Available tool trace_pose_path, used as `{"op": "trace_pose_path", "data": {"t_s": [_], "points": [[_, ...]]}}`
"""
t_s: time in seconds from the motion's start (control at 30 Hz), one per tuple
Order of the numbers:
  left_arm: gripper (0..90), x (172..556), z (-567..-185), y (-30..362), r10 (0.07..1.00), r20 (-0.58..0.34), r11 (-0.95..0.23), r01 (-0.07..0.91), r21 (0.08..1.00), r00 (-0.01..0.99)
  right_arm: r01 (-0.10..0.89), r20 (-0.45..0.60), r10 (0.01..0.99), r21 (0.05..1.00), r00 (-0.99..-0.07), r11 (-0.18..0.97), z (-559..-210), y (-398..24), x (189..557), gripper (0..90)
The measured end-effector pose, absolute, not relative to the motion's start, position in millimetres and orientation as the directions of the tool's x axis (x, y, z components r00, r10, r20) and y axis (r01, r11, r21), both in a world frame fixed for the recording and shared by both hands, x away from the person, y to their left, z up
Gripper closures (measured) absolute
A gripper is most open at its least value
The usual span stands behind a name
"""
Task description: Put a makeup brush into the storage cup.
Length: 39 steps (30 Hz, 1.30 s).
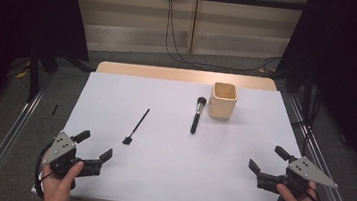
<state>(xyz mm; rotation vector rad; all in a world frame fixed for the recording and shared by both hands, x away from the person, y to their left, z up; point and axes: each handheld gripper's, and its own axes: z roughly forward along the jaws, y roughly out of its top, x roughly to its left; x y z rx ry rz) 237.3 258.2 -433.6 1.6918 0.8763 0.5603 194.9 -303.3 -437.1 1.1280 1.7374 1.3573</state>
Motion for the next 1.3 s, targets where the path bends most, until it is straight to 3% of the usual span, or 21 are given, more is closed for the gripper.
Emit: {"op": "trace_pose_path", "data": {"t_s": [0.63, 1.3], "points": [[2.7, 240.5, -433.6, 252.5, 0.764, -0.047, -0.173, 0.275, 0.946, 0.644, 0.233, 0.008, 0.892, 0.966, -0.453, 0.109, -438.1, -294.1, 195.6, 0.6], [2.7, 289.5, -416.8, 227.7, 0.769, -0.036, -0.181, 0.272, 0.945, 0.638, 0.249, 0.010, 0.895, 0.962, -0.447, 0.114, -439.1, -297.0, 198.2, 0.8]]}}
